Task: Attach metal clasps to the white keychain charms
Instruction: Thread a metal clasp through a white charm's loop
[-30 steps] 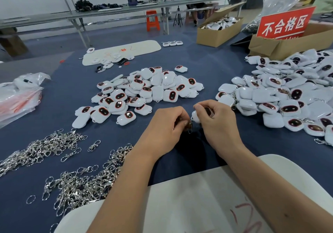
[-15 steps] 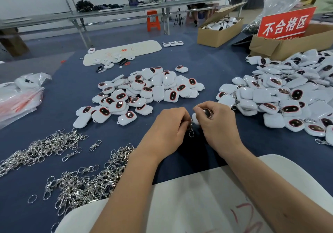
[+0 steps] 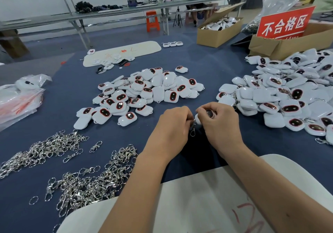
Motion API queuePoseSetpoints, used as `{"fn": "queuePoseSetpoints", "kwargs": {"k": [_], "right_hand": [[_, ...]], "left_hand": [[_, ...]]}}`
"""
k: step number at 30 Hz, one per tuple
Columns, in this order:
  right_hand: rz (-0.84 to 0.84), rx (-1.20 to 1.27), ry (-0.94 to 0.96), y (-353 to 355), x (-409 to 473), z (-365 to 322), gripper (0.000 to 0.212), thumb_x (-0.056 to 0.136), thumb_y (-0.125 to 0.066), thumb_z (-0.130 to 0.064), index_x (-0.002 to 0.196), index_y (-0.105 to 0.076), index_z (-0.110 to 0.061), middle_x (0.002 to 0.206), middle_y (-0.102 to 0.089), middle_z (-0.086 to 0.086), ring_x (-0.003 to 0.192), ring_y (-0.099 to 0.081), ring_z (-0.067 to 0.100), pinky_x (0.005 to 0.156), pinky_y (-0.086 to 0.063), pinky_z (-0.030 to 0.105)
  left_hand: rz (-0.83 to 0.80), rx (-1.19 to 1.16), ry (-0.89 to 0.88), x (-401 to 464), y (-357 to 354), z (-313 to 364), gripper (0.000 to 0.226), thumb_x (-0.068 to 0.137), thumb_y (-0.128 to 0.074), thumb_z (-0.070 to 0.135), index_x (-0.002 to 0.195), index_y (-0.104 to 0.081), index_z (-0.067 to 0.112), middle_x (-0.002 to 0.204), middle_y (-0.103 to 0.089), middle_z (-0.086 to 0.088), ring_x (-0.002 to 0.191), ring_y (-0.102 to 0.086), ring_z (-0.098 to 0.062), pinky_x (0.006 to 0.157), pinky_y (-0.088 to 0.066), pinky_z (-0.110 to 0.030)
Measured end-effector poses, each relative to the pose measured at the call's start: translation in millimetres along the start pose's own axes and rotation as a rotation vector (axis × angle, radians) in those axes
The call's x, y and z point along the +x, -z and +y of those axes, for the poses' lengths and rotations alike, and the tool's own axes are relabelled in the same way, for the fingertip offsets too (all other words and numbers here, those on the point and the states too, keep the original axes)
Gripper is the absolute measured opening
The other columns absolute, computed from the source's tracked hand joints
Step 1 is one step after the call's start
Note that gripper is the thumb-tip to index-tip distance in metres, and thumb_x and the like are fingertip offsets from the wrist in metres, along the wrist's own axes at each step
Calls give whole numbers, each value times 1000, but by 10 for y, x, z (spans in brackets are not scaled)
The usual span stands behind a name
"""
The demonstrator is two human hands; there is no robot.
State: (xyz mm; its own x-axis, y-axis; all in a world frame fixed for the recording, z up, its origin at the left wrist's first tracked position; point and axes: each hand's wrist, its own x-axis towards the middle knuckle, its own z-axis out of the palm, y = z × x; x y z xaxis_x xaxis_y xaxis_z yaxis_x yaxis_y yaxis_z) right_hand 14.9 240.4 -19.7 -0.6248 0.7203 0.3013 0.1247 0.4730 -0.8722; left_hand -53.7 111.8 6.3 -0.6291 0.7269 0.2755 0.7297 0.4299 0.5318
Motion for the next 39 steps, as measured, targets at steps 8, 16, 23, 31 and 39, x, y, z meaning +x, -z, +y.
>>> {"fn": "queuePoseSetpoints", "kwargs": {"k": [8,16,23,31,39], "right_hand": [[32,4,-62,6,-6,-2,19,88,-66,-16,71,-74,-18,69,-71,-8,69,-63,7,58,-43,13],[58,172,-156,-12,47,43,16,86,-67,-22,74,-78,-23,69,-72,-10,69,-66,14,68,-56,35],[-12,401,-221,8,35,29,16,84,-68,-19,75,-80,-23,61,-66,-5,54,-52,8,55,-43,25],[-79,536,-269,43,39,10,21,93,-66,-9,76,-77,-16,62,-63,3,44,-43,10,41,-36,19],[-113,597,-252,38,44,37,11,97,-69,-11,89,-78,-12,74,-71,4,52,-54,10,45,-41,16]], "left_hand": [[5,156,-49,10,-66,75,16,96,-47,2,97,-60,12,98,-64,-2,92,-57,-26,82,-45,-42],[192,-262,-24,12,-159,-30,17,92,-61,0,87,-69,14,81,-69,6,77,-64,-13,74,-53,-33],[168,-540,83,25,-162,-71,25,85,-65,-12,92,-74,10,91,-77,6,83,-72,-3,76,-54,-15],[243,-590,111,33,-183,-51,24,83,-68,-11,85,-74,12,79,-75,8,73,-72,-8,71,-56,-19],[297,-579,104,36,-171,-46,19,85,-73,-4,84,-74,15,76,-73,8,71,-69,-8,71,-56,-20]]}}
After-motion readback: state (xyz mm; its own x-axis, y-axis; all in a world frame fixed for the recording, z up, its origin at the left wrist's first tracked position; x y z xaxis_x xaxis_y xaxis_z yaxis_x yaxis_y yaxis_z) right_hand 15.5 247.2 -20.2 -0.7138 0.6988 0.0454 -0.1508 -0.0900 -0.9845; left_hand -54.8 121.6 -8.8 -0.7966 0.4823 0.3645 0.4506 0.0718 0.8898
